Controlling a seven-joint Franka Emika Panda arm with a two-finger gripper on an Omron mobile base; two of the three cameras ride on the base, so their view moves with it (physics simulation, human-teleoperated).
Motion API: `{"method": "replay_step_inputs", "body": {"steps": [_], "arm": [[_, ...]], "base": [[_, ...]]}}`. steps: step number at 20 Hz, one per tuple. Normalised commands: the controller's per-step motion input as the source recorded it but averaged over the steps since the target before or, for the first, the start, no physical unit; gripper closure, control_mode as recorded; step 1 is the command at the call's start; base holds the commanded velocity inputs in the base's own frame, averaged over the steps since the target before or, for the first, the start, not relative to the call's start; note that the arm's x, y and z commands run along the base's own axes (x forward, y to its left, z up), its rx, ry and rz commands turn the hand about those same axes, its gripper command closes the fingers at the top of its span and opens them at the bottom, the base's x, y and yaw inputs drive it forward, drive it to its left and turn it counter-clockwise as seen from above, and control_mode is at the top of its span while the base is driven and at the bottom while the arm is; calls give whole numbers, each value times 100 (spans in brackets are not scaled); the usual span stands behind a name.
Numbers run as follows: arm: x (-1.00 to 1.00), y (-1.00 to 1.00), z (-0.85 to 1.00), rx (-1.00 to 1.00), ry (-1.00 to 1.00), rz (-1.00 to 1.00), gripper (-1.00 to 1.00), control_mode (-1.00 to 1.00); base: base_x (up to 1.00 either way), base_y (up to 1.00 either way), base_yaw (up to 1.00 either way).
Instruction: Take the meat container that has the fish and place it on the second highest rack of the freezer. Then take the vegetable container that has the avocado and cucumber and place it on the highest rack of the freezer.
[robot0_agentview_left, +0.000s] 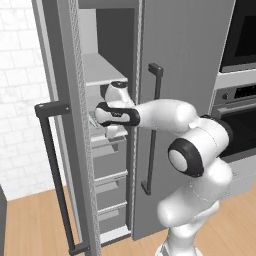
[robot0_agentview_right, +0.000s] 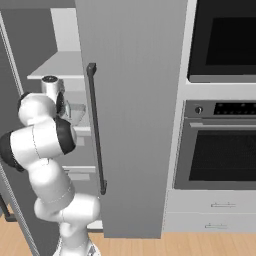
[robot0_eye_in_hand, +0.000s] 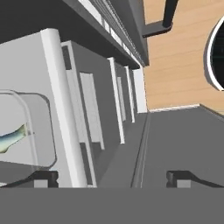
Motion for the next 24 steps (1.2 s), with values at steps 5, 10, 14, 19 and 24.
{"method": "replay_step_inputs", "body": {"steps": [5,10,14,19,24], "arm": [[-58,-1,67,-5,18,21,-100,-100],[-100,-8,-25,-31,11,26,-100,-100],[-100,-41,-43,-39,-14,37,-100,-100],[-100,-82,28,-1,-23,48,-100,-100],[-79,-82,51,10,-20,48,-100,-100]], "base": [[0,0,0],[0,0,0],[0,0,0],[0,0,0],[0,0,0]]}}
